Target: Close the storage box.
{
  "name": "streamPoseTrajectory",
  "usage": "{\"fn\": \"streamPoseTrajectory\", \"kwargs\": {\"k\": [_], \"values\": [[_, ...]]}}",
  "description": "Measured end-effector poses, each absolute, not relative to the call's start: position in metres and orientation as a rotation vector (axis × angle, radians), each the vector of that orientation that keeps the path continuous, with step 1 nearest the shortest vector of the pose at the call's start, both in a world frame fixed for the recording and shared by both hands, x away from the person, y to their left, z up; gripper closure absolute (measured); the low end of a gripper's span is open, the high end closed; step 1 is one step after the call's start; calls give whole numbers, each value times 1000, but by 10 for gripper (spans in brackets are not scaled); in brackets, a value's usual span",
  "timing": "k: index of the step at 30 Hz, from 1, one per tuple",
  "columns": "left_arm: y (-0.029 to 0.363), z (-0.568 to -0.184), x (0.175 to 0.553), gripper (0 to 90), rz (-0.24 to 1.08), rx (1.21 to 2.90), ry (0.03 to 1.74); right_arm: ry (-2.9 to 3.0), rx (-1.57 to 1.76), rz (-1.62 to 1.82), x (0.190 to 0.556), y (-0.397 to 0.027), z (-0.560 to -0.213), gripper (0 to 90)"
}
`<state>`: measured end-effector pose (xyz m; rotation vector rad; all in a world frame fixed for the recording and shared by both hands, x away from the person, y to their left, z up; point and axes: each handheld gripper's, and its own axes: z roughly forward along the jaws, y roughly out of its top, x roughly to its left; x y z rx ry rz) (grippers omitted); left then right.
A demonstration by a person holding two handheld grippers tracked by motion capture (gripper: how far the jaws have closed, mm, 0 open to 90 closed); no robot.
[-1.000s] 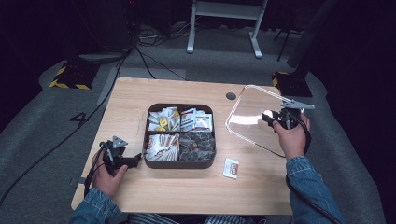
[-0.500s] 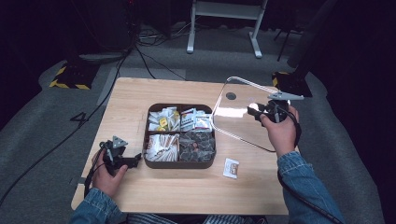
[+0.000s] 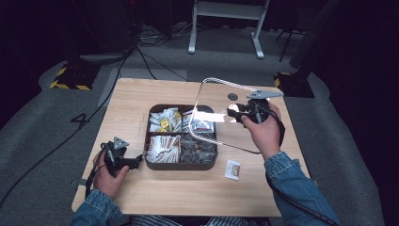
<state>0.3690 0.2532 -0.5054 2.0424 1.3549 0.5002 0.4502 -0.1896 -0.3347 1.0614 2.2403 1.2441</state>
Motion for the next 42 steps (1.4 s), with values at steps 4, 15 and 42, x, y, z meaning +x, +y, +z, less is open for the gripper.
{"fn": "streamPoseTrajectory", "kwargs": {"k": [4,15,42], "values": [[253,-505,369,104,501,2043,1355,2279,1021,1252,450,-171,-335,588],[253,-505,369,104,500,2043,1355,2374,921,1289,450,-122,-341,588],[253,-506,370,103,506,2042,1356,2544,872,1227,460,-45,-402,588]]}}
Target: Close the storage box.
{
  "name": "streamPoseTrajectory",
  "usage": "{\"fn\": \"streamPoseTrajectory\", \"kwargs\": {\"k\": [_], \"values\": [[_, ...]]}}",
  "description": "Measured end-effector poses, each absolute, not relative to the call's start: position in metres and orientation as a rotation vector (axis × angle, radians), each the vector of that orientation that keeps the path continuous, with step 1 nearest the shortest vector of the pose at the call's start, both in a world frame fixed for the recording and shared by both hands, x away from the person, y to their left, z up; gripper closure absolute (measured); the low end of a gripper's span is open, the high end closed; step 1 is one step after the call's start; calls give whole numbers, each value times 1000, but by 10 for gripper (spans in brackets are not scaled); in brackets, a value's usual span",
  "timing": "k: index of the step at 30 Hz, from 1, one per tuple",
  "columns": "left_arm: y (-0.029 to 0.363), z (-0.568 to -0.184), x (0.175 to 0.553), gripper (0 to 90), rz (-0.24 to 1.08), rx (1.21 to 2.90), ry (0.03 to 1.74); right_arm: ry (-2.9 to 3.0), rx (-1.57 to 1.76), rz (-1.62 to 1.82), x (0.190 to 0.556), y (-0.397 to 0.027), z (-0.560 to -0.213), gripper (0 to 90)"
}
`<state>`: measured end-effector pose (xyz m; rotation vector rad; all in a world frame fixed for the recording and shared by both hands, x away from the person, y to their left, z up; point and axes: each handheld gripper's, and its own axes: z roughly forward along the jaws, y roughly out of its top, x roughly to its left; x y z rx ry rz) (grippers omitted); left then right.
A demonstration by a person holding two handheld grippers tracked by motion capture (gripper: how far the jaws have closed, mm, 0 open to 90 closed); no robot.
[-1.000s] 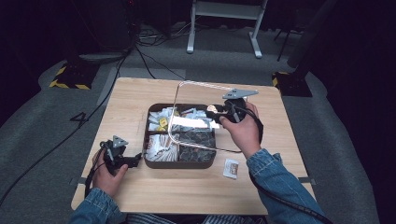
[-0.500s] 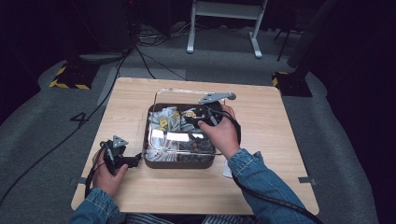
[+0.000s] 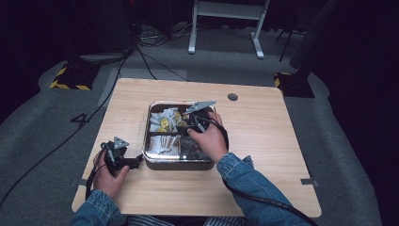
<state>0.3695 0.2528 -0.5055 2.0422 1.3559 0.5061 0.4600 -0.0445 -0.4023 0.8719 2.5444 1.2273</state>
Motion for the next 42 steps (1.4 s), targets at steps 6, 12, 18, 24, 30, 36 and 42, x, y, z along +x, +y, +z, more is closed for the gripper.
{"fn": "streamPoseTrajectory", "kwargs": {"k": [6,12,18,24,30,36,42], "values": [[253,-506,370,103,506,2042,1356,2546,878,1196,464,-42,-414,588],[253,-506,370,103,506,2042,1356,2534,896,1189,469,-43,-422,588],[253,-506,370,103,506,2042,1356,2537,899,1181,472,-41,-429,588],[253,-506,370,104,506,2042,1356,2542,886,1177,473,-38,-432,588],[253,-506,370,104,506,2042,1356,2544,895,1177,473,-38,-435,588],[253,-506,370,103,506,2042,1356,2546,892,1179,473,-39,-436,588],[253,-506,370,103,506,2042,1356,2542,892,1178,472,-39,-437,587]]}}
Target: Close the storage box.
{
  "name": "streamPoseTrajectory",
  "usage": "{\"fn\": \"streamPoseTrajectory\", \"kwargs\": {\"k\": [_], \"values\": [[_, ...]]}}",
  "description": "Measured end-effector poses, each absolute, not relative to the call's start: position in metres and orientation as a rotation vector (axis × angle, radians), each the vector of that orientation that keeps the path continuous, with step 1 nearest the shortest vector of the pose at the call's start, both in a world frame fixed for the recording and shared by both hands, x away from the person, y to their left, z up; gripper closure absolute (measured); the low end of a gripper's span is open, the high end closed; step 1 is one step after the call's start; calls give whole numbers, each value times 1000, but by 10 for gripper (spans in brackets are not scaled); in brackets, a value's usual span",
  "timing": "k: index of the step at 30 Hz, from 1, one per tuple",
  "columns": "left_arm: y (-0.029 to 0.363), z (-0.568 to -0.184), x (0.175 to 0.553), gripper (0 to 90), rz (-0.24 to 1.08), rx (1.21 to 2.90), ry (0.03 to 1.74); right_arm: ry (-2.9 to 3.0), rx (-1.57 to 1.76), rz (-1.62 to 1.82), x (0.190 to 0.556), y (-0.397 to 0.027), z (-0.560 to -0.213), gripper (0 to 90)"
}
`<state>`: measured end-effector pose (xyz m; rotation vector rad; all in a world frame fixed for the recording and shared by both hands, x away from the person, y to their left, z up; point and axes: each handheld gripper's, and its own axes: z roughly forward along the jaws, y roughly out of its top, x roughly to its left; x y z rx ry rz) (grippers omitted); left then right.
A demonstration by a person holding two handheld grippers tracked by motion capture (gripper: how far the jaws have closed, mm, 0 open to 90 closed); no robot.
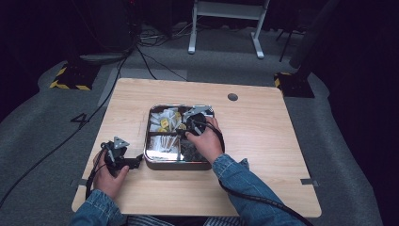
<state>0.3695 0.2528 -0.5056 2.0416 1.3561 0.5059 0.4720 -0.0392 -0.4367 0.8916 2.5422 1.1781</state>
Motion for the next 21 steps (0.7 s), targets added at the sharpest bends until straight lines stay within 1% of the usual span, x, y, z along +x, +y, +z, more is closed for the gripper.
{"fn": "streamPoseTrajectory", "kwargs": {"k": [21], "values": [[253,-506,370,103,506,2042,1356,2531,887,1176,470,-38,-439,584]]}}
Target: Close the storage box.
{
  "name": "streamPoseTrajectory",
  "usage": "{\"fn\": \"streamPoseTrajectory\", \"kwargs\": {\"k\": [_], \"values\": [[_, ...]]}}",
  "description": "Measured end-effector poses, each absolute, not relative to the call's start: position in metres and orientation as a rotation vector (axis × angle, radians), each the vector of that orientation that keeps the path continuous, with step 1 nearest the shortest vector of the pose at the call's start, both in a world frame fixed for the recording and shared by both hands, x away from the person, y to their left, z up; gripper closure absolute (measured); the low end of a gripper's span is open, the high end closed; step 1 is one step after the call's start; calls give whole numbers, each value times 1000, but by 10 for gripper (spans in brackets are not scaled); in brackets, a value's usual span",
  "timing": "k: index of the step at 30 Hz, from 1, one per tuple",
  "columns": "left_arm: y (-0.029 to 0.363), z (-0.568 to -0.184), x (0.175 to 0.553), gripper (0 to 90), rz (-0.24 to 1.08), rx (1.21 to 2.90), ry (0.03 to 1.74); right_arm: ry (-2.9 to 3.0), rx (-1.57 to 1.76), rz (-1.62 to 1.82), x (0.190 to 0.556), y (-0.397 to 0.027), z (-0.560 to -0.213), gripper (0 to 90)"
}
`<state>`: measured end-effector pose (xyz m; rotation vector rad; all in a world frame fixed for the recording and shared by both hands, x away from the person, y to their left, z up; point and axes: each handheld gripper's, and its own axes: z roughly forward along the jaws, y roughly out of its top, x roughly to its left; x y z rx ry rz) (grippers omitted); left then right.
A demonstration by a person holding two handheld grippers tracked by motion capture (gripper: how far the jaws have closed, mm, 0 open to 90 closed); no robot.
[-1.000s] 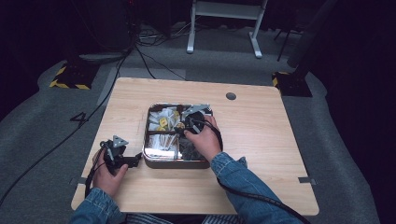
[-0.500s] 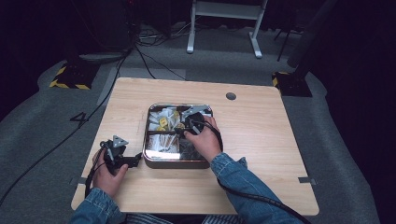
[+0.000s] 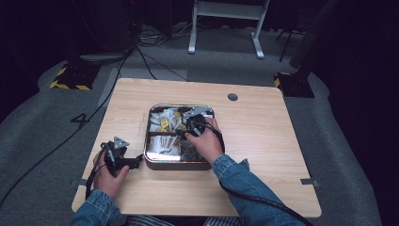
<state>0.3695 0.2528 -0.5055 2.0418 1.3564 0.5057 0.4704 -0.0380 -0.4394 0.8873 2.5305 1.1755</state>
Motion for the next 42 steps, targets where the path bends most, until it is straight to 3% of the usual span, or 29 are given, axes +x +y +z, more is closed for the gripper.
{"fn": "streamPoseTrajectory", "kwargs": {"k": [2,5,9,25,42], "values": [[253,-506,370,103,506,2042,1356,2536,893,1174,471,-38,-438,571],[253,-506,370,103,506,2042,1356,2502,912,1225,471,-39,-434,449],[253,-506,370,104,506,2041,1357,2483,888,1234,470,-41,-423,400],[253,-506,370,104,506,2042,1356,2368,902,1292,455,-97,-374,387],[253,-505,370,103,505,2042,1357,2252,1070,1227,444,-189,-362,386]]}}
